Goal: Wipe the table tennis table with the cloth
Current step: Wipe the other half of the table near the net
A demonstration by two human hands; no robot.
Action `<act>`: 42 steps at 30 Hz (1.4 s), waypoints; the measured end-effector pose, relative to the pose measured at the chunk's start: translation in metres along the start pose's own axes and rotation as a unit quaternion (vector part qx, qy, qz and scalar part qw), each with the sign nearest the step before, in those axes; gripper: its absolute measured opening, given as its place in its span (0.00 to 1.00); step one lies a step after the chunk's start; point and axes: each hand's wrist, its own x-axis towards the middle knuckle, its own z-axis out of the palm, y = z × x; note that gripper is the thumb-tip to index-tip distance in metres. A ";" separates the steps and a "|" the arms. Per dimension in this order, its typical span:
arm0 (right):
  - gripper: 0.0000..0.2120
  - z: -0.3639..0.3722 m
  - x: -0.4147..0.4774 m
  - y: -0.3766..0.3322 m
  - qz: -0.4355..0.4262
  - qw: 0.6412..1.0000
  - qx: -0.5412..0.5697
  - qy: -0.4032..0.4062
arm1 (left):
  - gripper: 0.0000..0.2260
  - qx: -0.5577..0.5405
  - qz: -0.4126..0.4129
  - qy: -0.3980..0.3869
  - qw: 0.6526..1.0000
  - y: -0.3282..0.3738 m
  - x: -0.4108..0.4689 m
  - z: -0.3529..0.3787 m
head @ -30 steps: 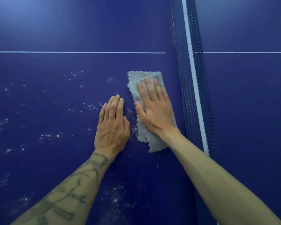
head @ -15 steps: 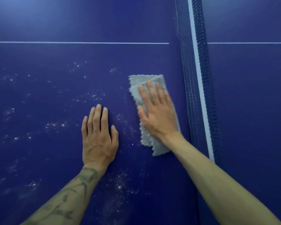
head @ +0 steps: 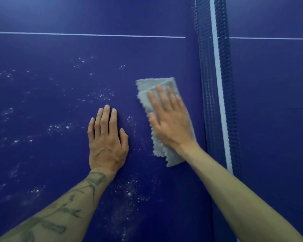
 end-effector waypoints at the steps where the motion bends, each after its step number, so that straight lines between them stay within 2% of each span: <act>1: 0.31 -0.003 -0.003 0.015 0.041 0.999 -0.002 -0.001 | 0.26 -0.002 -0.001 -0.001 1.000 0.001 0.000 0.000; 4: 0.31 -0.010 0.015 0.031 0.164 0.986 0.013 0.015 | 0.26 0.000 -0.002 -0.005 1.000 0.000 0.000 0.000; 6: 0.31 -0.009 0.034 0.015 0.191 0.981 0.020 0.031 | 0.26 0.003 -0.001 -0.003 1.000 0.000 -0.001 -0.001; 8: 0.31 -0.004 0.039 -0.012 0.151 0.988 0.023 0.032 | 0.26 0.004 0.001 0.002 1.000 0.000 -0.001 0.000; 10: 0.31 0.004 0.017 -0.033 0.059 0.998 0.019 0.021 | 0.26 0.004 0.004 0.007 1.000 0.001 0.000 0.000; 12: 0.30 0.007 -0.014 -0.030 -0.006 1.000 0.013 0.008 | 0.26 0.003 0.005 0.010 1.000 0.000 0.000 0.001; 13: 0.30 0.007 -0.025 -0.019 -0.006 1.000 0.011 0.002 | 0.26 0.000 0.004 0.009 1.000 0.000 0.000 0.002; 18: 0.31 -0.008 -0.017 0.028 0.187 0.982 0.012 0.013 | 0.26 -0.005 -0.001 0.004 1.000 0.000 -0.001 0.001; 20: 0.31 -0.008 0.002 0.014 0.216 0.976 0.010 0.037 | 0.26 -0.007 -0.001 0.003 1.000 0.000 -0.001 0.001; 22: 0.31 -0.002 0.013 -0.013 0.181 0.982 0.016 0.045 | 0.26 -0.004 0.002 0.005 1.000 0.000 -0.001 0.000; 24: 0.31 0.006 -0.001 -0.041 0.092 0.995 0.018 0.034 | 0.26 -0.003 0.007 0.008 1.000 0.000 -0.001 0.001; 26: 0.31 0.011 -0.034 -0.045 0.012 1.000 0.007 0.011 | 0.26 -0.002 0.008 0.008 1.000 0.000 -0.001 0.000; 27: 0.31 0.011 -0.050 -0.035 0.001 1.000 0.000 0.003 | 0.26 -0.004 0.006 0.007 1.000 0.000 -0.001 0.000; 29: 0.31 0.006 -0.068 -0.005 0.042 0.999 -0.004 -0.006 | 0.26 -0.008 0.002 0.005 1.000 0.000 -0.001 0.000; 31: 0.31 -0.002 -0.067 0.016 0.123 0.992 0.006 -0.008 | 0.26 -0.006 0.004 0.004 1.000 0.000 -0.002 0.000; 34: 0.32 -0.003 -0.042 0.006 0.198 0.980 0.019 0.015 | 0.26 -0.007 0.009 0.005 1.000 -0.001 -0.003 0.000; 36: 0.32 0.004 -0.032 -0.019 0.181 0.983 0.024 0.024 | 0.25 -0.008 0.012 0.009 1.000 -0.001 -0.004 0.000; 39: 0.33 0.017 -0.061 -0.054 0.057 0.998 0.027 0.018 | 0.25 -0.012 0.015 0.009 1.000 -0.001 -0.004 -0.002; 41: 0.33 0.020 -0.095 -0.050 0.002 1.000 0.012 0.003 | 0.24 -0.020 0.016 0.004 1.000 0.000 -0.004 -0.006; 42: 0.33 0.019 -0.108 -0.039 0.008 1.000 0.006 -0.004 | 0.24 -0.029 0.018 0.001 0.999 0.000 -0.005 -0.009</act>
